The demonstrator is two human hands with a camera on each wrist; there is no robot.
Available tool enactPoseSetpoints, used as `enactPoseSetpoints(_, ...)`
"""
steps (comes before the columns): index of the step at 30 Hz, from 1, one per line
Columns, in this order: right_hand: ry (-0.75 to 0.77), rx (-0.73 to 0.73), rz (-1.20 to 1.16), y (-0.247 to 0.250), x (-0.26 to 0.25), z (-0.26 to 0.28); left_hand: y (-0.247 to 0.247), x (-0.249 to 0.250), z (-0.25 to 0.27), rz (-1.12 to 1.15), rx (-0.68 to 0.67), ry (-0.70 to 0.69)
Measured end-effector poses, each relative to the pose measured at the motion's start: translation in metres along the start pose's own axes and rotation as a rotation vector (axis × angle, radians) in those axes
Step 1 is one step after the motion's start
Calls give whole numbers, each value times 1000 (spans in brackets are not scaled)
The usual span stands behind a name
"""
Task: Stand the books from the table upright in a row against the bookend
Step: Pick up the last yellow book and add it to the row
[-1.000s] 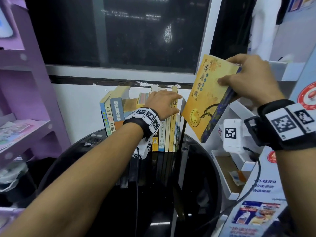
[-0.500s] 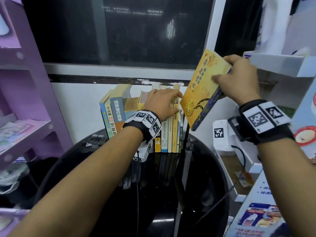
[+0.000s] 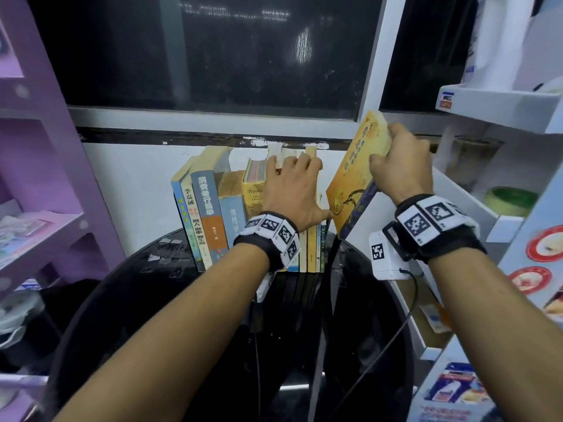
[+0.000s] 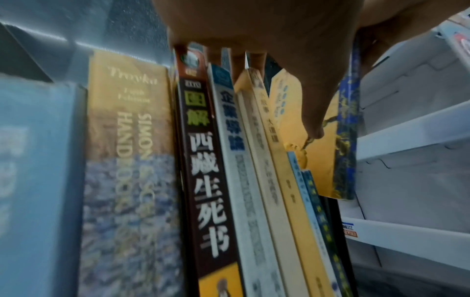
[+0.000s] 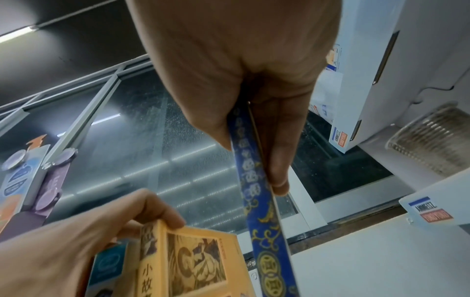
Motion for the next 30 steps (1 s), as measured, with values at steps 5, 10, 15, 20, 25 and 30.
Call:
enactPoseSetpoints(5, 21, -27, 49, -22, -2, 5, -16, -3, 14, -121, 60, -54)
enactPoseSetpoints(10, 34, -60, 51, -41, -2, 7, -20, -7, 14, -153, 79, -58)
enactPoseSetpoints(15, 47, -85, 80, -53, 0, 9, -19, -9, 16, -161, 88, -73)
enactPoseSetpoints(20, 60, -115, 83, -64, 0, 13, -17, -13, 18, -173, 78, -73)
enactPoseSetpoints(25, 93, -155, 100, -81, -5, 19, -15, -14, 18, -185, 69, -68)
enactPoseSetpoints(30, 120, -189, 117, -92, -7, 20, -17, -16, 18, -175, 65, -60)
Point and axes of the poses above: each hand's wrist, its own z-axis away from the middle knuckle, its own y-axis out of the back of the hand, x = y × z, the point moved 9 cm from there along -z, towards the middle knuckle, and after that the axes turned 15 degrees about z, right-handed, at the moved point
